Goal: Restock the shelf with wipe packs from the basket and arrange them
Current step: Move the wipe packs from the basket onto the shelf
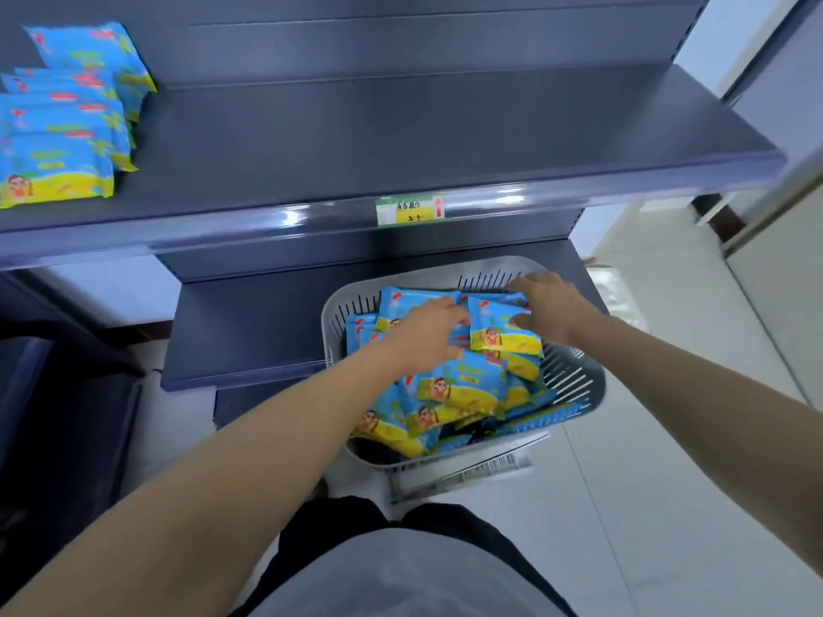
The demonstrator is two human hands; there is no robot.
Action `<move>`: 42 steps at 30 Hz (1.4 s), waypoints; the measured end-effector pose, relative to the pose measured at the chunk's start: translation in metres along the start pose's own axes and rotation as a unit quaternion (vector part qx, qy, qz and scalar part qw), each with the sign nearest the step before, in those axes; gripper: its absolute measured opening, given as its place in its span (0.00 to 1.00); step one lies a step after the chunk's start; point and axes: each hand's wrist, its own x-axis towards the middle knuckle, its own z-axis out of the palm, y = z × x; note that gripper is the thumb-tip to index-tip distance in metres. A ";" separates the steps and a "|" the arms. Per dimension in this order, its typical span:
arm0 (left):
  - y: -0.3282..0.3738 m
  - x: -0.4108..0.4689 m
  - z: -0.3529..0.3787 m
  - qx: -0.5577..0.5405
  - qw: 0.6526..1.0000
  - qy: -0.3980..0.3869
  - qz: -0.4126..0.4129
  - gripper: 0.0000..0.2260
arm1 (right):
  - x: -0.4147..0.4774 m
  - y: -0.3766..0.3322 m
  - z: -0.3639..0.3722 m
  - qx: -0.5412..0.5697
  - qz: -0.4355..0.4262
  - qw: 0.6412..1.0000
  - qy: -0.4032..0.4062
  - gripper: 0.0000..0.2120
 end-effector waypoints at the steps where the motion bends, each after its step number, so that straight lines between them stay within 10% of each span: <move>1: -0.001 0.005 0.007 0.009 1.000 -0.020 -0.010 0.23 | 0.001 0.003 0.004 0.006 0.001 1.000 -0.006 0.26; 12: -0.029 0.029 0.041 0.127 0.984 -0.111 -0.065 0.30 | 0.029 0.018 0.042 0.007 0.022 0.992 -0.127 0.37; 20: -0.031 0.023 0.017 -0.007 0.993 -0.075 -0.088 0.21 | 0.049 0.020 0.047 -0.013 0.016 0.985 -0.171 0.43; 25: -0.031 0.011 -0.021 -0.008 0.996 -0.025 -0.089 0.19 | 0.051 0.016 0.032 -0.109 0.003 0.981 -0.160 0.32; 42: -0.077 -0.040 -0.222 -0.117 0.954 0.259 -0.097 0.13 | 0.134 -0.105 -0.218 0.064 -0.140 0.981 0.114 0.14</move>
